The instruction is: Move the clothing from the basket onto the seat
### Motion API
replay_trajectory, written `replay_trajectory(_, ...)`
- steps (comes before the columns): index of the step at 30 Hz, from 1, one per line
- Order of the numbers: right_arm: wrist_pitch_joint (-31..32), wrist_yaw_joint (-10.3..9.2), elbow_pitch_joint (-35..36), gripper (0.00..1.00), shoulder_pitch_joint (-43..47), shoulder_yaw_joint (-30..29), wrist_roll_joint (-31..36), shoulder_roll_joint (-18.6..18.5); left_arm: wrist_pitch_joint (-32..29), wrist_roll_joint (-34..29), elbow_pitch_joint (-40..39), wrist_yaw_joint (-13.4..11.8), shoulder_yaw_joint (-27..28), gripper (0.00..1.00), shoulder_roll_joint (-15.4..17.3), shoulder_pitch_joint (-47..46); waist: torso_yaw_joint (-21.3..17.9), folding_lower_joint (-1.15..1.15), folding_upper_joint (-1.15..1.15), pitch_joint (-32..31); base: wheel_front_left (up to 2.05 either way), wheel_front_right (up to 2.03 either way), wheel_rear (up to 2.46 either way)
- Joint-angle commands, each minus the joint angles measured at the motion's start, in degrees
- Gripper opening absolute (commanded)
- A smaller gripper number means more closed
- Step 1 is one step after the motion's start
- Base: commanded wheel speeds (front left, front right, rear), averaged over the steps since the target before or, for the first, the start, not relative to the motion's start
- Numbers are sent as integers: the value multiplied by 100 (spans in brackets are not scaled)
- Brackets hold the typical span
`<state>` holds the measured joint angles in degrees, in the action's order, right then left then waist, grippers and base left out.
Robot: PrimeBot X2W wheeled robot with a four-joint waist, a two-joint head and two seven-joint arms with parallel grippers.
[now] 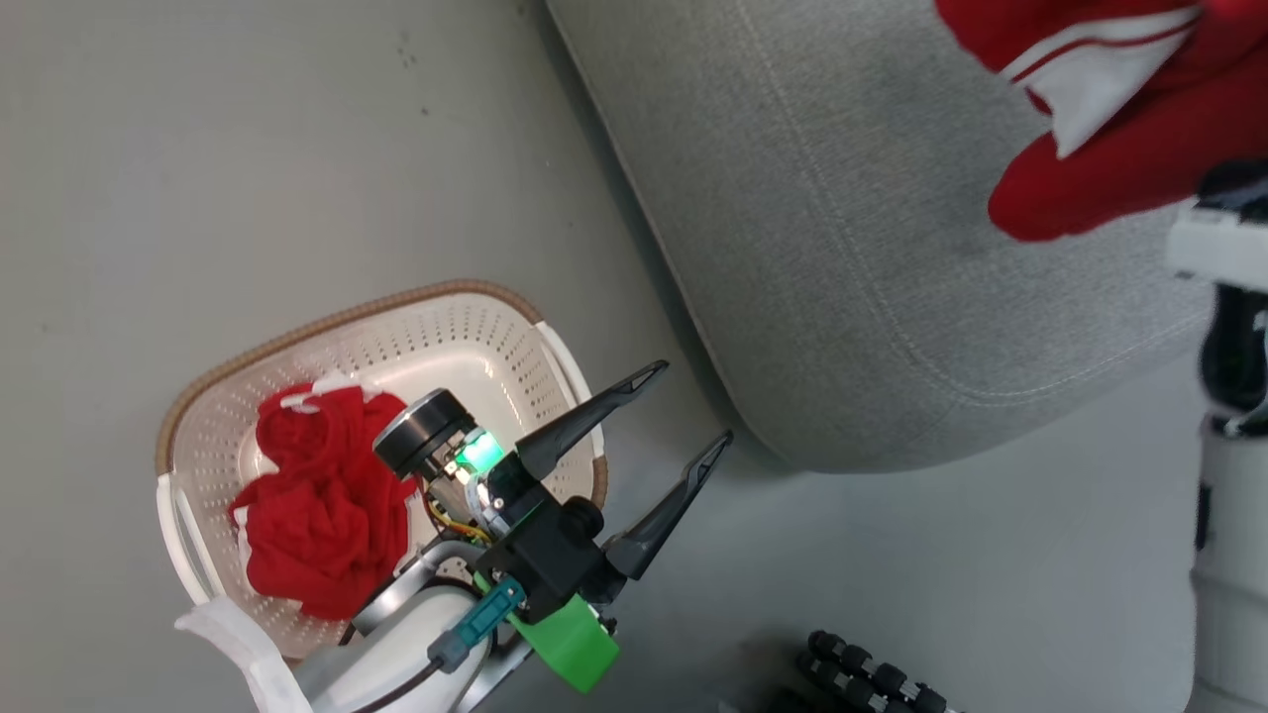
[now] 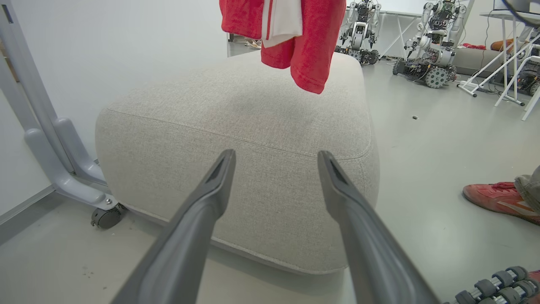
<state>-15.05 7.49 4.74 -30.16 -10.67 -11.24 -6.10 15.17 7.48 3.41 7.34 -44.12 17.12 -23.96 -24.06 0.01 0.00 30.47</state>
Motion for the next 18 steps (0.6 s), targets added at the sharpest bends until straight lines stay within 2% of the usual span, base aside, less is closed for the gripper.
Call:
replay_trajectory(1,-19,0,-129,0,-318,-152,34,-119,-4,95,-31,17,-113,100,127,-238,581,-1,0,1123,0,0,0)
replay_trajectory(5,-19,1,-615,0,-970,-553,141,-597,-3,264,-73,18,-398,100,207,-510,803,-1,0,1430,0,0,0)
replay_trajectory(10,-19,0,-1325,0,-1474,-882,241,-1051,-3,417,-50,18,-364,100,298,-599,990,-1,0,1716,0,0,0)
replay_trajectory(14,-19,0,-2011,0,-1632,-950,351,-1168,-3,585,2,19,-312,100,280,-613,1059,-1,0,1851,0,0,0)
replay_trajectory(18,-19,0,-2594,0,-1703,-1199,425,-1081,-3,737,89,19,-346,100,318,-680,1067,-1,0,1884,0,0,0)
